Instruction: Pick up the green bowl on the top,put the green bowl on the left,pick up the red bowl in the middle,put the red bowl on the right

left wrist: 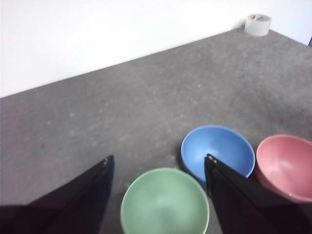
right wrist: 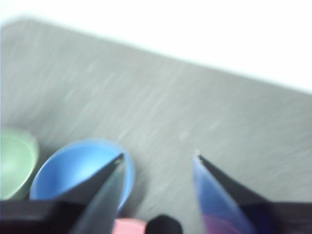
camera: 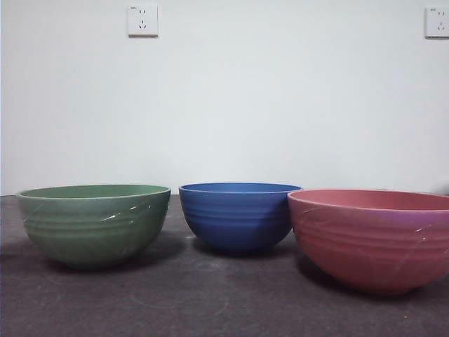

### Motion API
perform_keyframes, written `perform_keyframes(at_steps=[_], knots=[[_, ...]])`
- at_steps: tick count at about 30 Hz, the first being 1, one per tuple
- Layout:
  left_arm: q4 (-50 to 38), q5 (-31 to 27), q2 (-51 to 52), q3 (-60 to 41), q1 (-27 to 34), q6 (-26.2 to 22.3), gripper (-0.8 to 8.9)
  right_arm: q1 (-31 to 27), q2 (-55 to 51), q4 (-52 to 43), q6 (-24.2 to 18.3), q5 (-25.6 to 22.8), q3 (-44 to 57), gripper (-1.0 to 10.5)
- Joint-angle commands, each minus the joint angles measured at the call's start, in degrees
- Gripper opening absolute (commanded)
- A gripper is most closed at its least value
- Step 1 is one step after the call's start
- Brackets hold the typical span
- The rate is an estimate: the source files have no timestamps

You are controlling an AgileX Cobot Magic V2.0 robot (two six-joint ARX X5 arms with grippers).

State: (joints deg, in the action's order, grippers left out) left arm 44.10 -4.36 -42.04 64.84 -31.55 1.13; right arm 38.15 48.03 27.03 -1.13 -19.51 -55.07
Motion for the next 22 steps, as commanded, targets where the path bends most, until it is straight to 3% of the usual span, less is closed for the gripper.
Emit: perform_keyframes(at_steps=[1, 4, 13, 15, 19, 22], knots=[[-1.4, 4.2, -4.0, -0.3, 0.1, -1.6, -0.35, -3.3, -3.4, 2.5, -1.8, 1.2, 0.4, -0.2], [-2.2, 4.4, -6.8, -1.4, 0.1, -2.8, -0.07, -6.9, -7.6, 2.5, -1.8, 6.4, 4.4, -0.2], [-9.8, -0.2, 5.0, -19.3, 0.2, -2.2, -0.07, -8.5, -19.8, -9.8, 3.4, 7.6, 21.7, -0.2], [-11.7, 0.2, 8.6, -22.8, 0.1, -1.5, -0.07, -8.5, -20.9, -10.6, 3.4, 7.3, 22.7, -0.2], [-9.7, 0.2, 11.0, -23.9, 0.1, 4.7, -0.04, -8.5, -20.9, -10.3, 3.8, 6.8, 22.6, -0.2], [-9.1, 0.0, 10.6, -23.9, 0.1, 4.7, -0.04, -8.5, -20.9, -9.8, 3.8, 6.0, 22.6, -0.2]])
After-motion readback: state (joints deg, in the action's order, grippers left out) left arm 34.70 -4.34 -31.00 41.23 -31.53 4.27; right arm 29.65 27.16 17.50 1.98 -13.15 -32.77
